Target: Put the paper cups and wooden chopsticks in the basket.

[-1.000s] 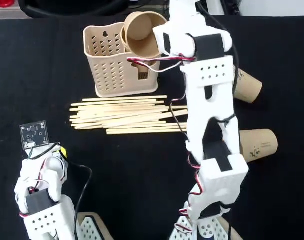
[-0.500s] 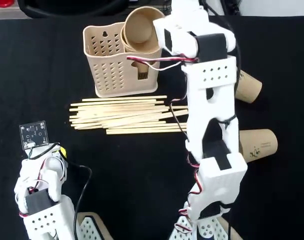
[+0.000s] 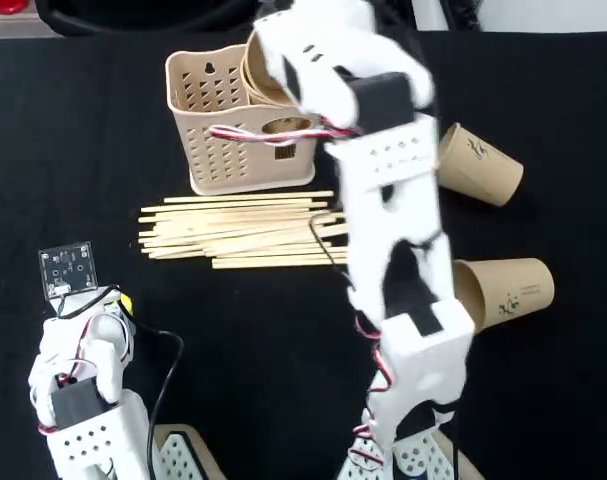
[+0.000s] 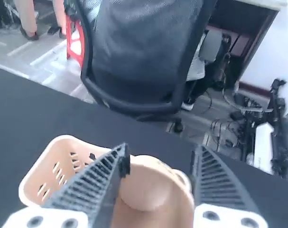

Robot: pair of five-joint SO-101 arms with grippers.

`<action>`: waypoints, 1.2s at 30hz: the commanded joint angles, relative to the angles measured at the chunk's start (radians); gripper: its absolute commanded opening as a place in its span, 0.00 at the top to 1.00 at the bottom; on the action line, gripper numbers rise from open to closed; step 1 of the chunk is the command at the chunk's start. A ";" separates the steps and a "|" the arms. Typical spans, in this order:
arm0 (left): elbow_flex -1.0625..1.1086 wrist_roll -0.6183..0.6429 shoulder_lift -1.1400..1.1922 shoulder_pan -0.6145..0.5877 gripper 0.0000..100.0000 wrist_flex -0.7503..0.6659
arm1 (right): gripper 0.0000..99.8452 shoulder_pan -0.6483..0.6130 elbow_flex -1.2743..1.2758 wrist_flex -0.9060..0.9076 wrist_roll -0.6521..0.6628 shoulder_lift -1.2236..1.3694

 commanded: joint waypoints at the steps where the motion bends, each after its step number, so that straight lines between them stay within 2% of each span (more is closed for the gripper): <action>1: -0.008 -0.006 -0.003 0.013 0.81 0.002 | 0.85 -0.018 0.035 -0.078 0.002 0.025; 9: -0.008 -0.006 -0.003 0.013 0.81 0.002 | 0.87 -0.020 0.033 -0.078 0.002 0.024; 15: -0.008 -0.006 -0.003 0.013 0.81 0.002 | 0.88 -0.021 0.033 -0.071 0.003 -0.120; 21: -0.008 -0.006 -0.003 0.013 0.81 0.002 | 0.88 -0.060 0.044 0.118 -0.005 -0.291; 24: -0.008 -0.006 -0.003 0.013 0.81 0.002 | 0.98 -0.084 0.044 0.193 0.002 -0.315; 26: -0.008 -0.006 -0.003 0.013 0.81 0.002 | 0.97 -0.078 0.048 0.201 0.000 -0.311; 36: -0.008 -0.006 -0.003 0.013 0.81 0.002 | 0.99 -0.028 0.183 -0.132 -0.003 -0.097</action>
